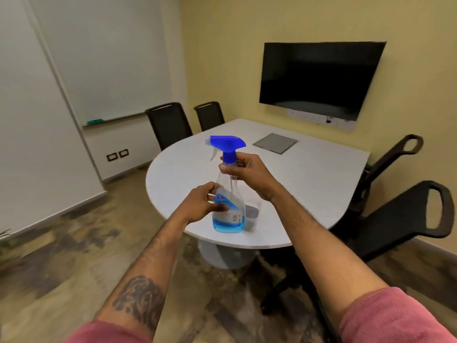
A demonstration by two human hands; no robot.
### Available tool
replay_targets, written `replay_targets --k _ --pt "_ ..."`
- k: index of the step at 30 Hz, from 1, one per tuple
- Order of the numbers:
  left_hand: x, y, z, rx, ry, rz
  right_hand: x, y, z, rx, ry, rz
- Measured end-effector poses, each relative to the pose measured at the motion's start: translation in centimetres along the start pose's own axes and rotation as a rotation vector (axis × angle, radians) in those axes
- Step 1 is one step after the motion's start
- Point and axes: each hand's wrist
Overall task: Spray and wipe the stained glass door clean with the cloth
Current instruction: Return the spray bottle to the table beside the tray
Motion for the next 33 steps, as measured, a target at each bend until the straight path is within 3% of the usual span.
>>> replay_targets --k 15,33 --pt "20.0 -12.8 -1.0 0.083 -0.035 -0.153 13.7 10.9 12.1 -0.029 -0.117 0.111" --pt "35.6 -26.3 -10.3 0.166 0.005 -0.391 20.7 13.7 28.0 -0.197 -0.476 0.316"
Point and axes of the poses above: each hand's wrist, its own x-axis towards the middle knuckle, its own y-axis out of the back of the hand, z = x × y, and after that the axes turned 9 degrees about z, right-handed
